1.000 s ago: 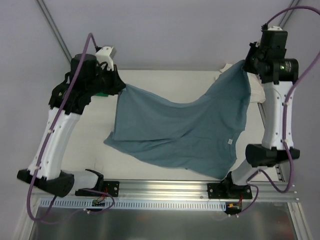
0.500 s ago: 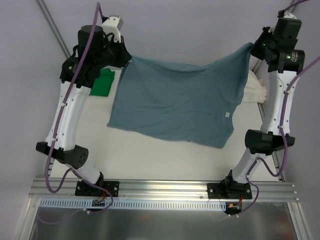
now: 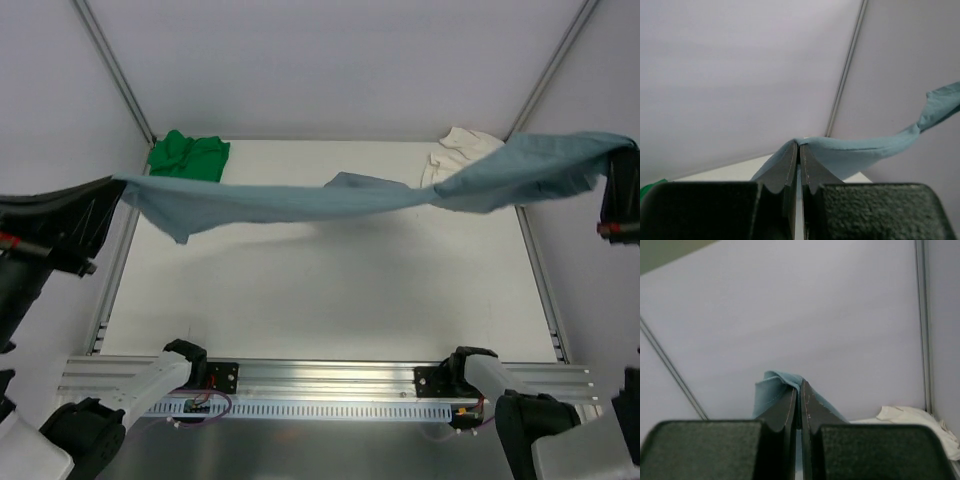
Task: Fold and stack the t-shirts
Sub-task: Flatten out the tshirt
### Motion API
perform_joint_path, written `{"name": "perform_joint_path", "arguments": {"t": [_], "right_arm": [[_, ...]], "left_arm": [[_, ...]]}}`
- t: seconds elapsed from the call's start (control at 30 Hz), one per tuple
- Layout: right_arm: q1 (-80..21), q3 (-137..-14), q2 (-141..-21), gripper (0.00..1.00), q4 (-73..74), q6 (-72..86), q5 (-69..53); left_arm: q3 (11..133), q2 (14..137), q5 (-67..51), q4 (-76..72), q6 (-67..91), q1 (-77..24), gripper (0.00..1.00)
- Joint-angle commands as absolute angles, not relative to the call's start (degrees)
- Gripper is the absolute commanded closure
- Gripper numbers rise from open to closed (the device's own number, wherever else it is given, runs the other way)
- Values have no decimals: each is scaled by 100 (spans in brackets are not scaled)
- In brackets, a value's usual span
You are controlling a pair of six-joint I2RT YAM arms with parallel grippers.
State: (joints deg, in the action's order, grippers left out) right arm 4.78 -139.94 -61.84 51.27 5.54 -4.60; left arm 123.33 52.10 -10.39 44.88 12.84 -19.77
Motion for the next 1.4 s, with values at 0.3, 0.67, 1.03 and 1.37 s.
{"name": "perform_joint_path", "arguments": {"t": [0.3, 0.67, 1.03, 1.37], "right_arm": [[483, -14309, -5695, 99, 5599, 809, -202], [483, -14265, -6609, 100, 5064, 1019, -299], [475, -13632, -6856, 100, 4799, 738, -764], [483, -14062, -5688, 99, 3965, 1124, -993]], "left_arm": [[12515, 4711, -1099, 5317, 1863, -1916, 100], [12850, 5290, -844, 5081, 1600, -1925, 100], [11672, 5098, -1142, 3956, 1564, -1925, 100], [12005, 4386, -1564, 3173, 1713, -1916, 100]]}}
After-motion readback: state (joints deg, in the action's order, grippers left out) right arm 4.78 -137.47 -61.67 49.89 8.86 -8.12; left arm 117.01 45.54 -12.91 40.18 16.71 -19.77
